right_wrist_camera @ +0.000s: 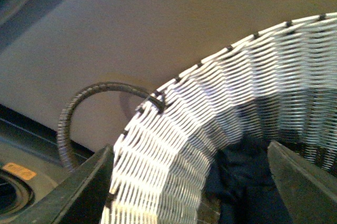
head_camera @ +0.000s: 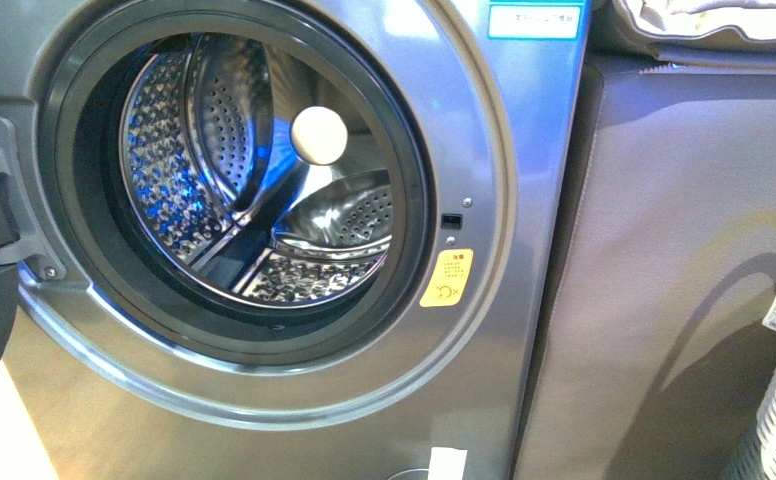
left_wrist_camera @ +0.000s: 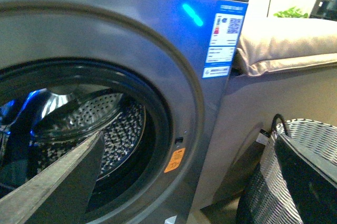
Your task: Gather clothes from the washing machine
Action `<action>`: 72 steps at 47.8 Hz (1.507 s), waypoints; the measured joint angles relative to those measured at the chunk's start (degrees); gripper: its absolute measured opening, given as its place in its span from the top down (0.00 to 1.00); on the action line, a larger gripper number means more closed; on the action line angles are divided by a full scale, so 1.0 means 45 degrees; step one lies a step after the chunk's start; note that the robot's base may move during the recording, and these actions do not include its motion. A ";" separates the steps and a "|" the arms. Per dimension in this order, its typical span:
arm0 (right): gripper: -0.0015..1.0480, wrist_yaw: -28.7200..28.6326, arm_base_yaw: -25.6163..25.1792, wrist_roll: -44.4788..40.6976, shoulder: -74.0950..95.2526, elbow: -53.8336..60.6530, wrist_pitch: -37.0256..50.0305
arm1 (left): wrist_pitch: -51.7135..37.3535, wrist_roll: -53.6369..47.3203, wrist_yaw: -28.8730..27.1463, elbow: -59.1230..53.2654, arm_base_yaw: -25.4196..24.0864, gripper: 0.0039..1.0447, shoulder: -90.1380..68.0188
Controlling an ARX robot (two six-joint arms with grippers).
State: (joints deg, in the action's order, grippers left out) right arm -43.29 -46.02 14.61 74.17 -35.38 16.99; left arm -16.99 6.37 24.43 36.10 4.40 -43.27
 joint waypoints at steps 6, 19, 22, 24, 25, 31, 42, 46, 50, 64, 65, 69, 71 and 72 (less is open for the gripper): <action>0.07 -0.0374 0.0102 0.0447 -0.1268 0.0039 -0.0053 | -0.0389 0.0389 0.0005 -0.0792 -0.0287 0.06 0.0257; 0.07 -0.0840 0.1069 0.1239 -0.5542 0.1467 0.1326 | -0.0665 0.1481 0.0209 -0.2905 -0.0743 0.06 0.1054; 0.07 -0.0719 0.1617 0.1326 -0.6858 0.2191 0.1885 | -0.0515 0.1598 -0.0044 -0.3468 -0.0578 0.06 0.1365; 0.07 -0.0359 0.2200 0.1321 -0.7854 0.2730 0.1977 | -0.0209 0.1574 -0.0126 -0.3891 -0.0369 0.06 0.1613; 0.07 -0.0146 0.2545 0.1311 -0.8335 0.3011 0.2001 | -0.0044 0.1559 -0.0160 -0.4080 -0.0272 0.06 0.1753; 0.07 0.1404 0.4673 0.1025 -1.0433 0.4299 0.1511 | 0.0729 0.1559 -0.0418 -0.4770 0.0117 0.06 0.2501; 0.32 0.8913 0.9777 -0.1933 -1.3090 0.5945 -0.2161 | 0.0733 0.0325 -0.4823 -0.5838 0.1787 0.18 0.4226; 0.45 0.9491 1.0108 -0.2637 -1.3814 0.6732 -0.2448 | 0.0670 -0.0505 -0.7616 -0.6504 0.2127 0.32 0.4983; 0.59 0.9602 1.0161 -0.2948 -1.4960 0.6849 -0.3716 | 0.0704 -0.0913 -0.8087 -0.7125 0.1831 0.46 0.5547; 0.98 0.9602 1.0180 -0.3211 -1.5892 0.7203 -0.3861 | 0.1472 -0.1302 -0.5523 -0.7669 -0.0534 0.97 0.7028; 0.98 0.9602 1.0180 -0.3211 -1.5912 0.7227 -0.3857 | 0.1438 -0.1316 -0.5503 -0.7820 -0.0724 0.97 0.7164; 0.98 0.9607 1.0180 -0.3211 -1.6257 0.7572 -0.3813 | 0.1943 -0.1326 -0.5498 -0.7927 -0.0957 0.97 0.7767; 0.98 0.9568 1.0180 -0.3215 -1.6402 0.7771 -0.3813 | 0.2948 -0.1326 -0.5459 -0.7927 -0.0957 0.97 0.8524; 0.98 0.9578 1.0185 -0.3215 -1.6407 0.7796 -0.3823 | 0.3332 -0.1326 -0.5450 -0.7922 -0.0957 0.97 0.8811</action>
State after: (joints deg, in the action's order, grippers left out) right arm -0.19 -0.19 0.14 0.34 -0.30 -0.21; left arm -2.00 0.40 -0.10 0.45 0.10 -3.62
